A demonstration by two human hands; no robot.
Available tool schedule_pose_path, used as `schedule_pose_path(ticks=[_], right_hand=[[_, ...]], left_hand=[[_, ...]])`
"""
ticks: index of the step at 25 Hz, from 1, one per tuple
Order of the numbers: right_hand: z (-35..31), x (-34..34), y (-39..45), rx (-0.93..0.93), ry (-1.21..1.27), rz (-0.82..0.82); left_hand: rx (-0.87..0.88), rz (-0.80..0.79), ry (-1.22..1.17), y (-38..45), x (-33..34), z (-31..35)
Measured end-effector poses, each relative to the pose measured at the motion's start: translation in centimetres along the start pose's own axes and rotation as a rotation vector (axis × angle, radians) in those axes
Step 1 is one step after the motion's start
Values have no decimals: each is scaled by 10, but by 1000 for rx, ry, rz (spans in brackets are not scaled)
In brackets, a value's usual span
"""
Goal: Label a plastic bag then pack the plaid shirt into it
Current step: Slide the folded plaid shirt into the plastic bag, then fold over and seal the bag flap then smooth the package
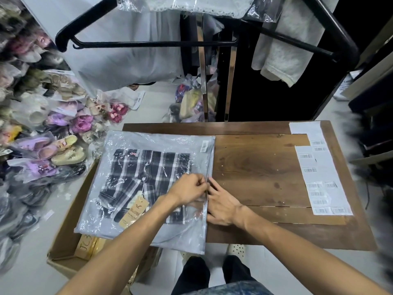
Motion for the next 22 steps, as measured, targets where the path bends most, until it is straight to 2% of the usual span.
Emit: schedule_pose_path(ticks=[3, 5, 8, 11, 14, 18, 22], right_hand=[[-26, -13, 12, -127, 180, 144], [-21, -12, 13, -85, 203, 176], [18, -6, -1, 92, 128, 153], [77, -28, -26, 307, 191, 271], [126, -38, -37, 490, 239, 294], [171, -55, -37, 738, 397, 415], [199, -56, -17, 952, 661, 394]], left_hand=[[-6, 6, 72, -1, -1, 3], [-8, -1, 86, -1, -3, 4], [2, -24, 116, 0, -5, 2], [27, -5, 267, 2, -6, 8], [40, -8, 422, 7, -1, 15], [43, -8, 455, 24, -8, 15], [52, 95, 459, 58, -35, 11]])
Point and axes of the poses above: each hand's wrist, its own y-axis towards the middle knuckle, its own x-axis out of the palm, z = x × y, the point moved 10 cm from there along y, towards the middle knuckle, and after that the axes turned 14 degrees about y, right-handed, at the moved point
